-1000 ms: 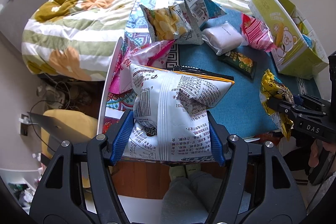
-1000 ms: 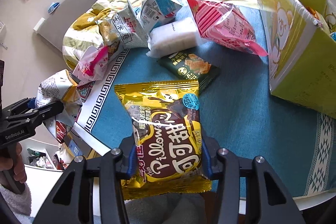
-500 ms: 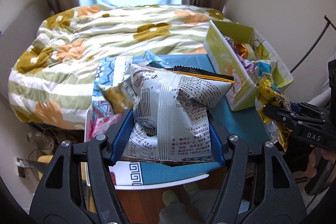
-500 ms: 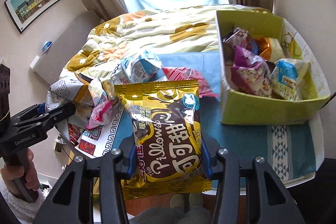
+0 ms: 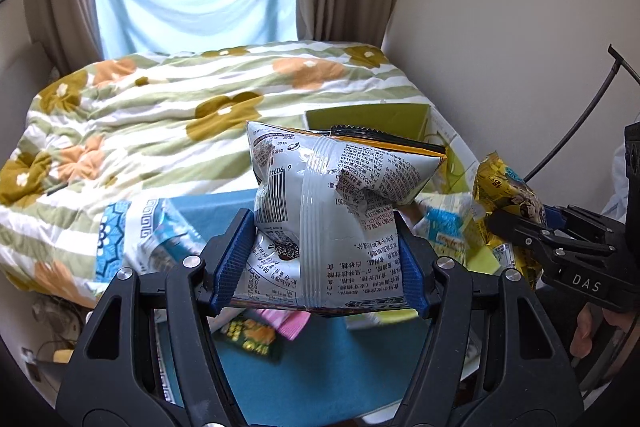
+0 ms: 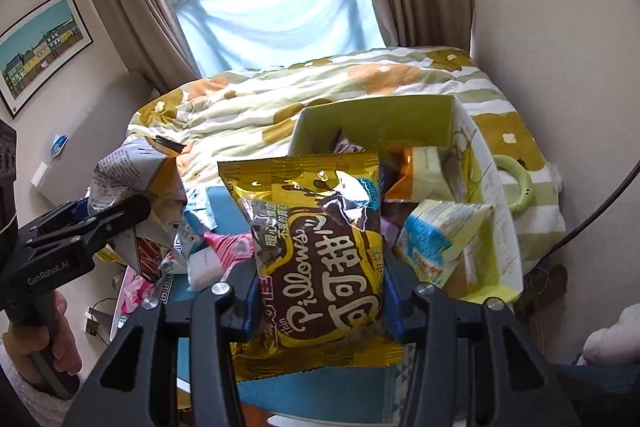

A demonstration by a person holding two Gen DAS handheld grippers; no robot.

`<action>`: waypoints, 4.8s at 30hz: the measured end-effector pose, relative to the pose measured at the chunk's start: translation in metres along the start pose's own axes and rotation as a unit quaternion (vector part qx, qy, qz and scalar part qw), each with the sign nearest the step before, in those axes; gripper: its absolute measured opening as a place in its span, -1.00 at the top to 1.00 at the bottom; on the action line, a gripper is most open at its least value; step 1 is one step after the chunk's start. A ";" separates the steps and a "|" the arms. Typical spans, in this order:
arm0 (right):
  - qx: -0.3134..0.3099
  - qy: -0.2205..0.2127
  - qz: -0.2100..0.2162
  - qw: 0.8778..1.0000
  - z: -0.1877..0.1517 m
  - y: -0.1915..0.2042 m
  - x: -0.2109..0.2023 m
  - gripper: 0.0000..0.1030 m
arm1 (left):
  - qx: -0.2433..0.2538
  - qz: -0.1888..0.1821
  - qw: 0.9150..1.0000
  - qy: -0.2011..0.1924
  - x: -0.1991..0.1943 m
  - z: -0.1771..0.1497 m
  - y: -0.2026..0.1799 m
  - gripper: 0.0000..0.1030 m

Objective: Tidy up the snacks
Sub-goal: 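Carry both bags over the box and open both tools to drop them in, then move both tools back from the box toward the remaining snacks, then grasp the green cracker packet with the right tool while the left tool grasps the pink strawberry bag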

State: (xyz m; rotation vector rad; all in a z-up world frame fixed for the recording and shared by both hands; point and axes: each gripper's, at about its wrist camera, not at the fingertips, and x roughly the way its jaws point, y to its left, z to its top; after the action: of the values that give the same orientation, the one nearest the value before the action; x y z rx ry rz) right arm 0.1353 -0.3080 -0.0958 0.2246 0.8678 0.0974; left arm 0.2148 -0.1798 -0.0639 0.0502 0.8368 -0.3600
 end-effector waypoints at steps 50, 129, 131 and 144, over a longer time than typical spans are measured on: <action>0.021 0.049 0.000 0.999 0.120 -0.122 0.138 -0.97 | -0.012 0.035 0.995 0.088 0.141 0.032 -0.050 -0.99; -0.160 0.097 0.024 0.982 -0.137 0.170 0.173 -0.98 | 0.006 0.134 0.985 0.107 0.034 -0.221 0.262 -0.80; -0.178 0.119 0.032 0.976 -0.139 0.169 0.188 -0.98 | 0.017 0.142 0.983 0.117 0.046 -0.222 0.262 -0.74; -0.245 0.136 0.053 0.958 -0.132 0.176 0.238 -0.96 | 0.011 0.164 0.972 0.166 0.086 -0.224 0.267 -0.47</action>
State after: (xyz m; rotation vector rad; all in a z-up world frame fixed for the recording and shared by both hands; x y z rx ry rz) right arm 0.1890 -0.0749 -0.3141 -0.2130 1.0756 0.4468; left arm 0.1955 0.0869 -0.3038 0.2729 1.1348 -0.0481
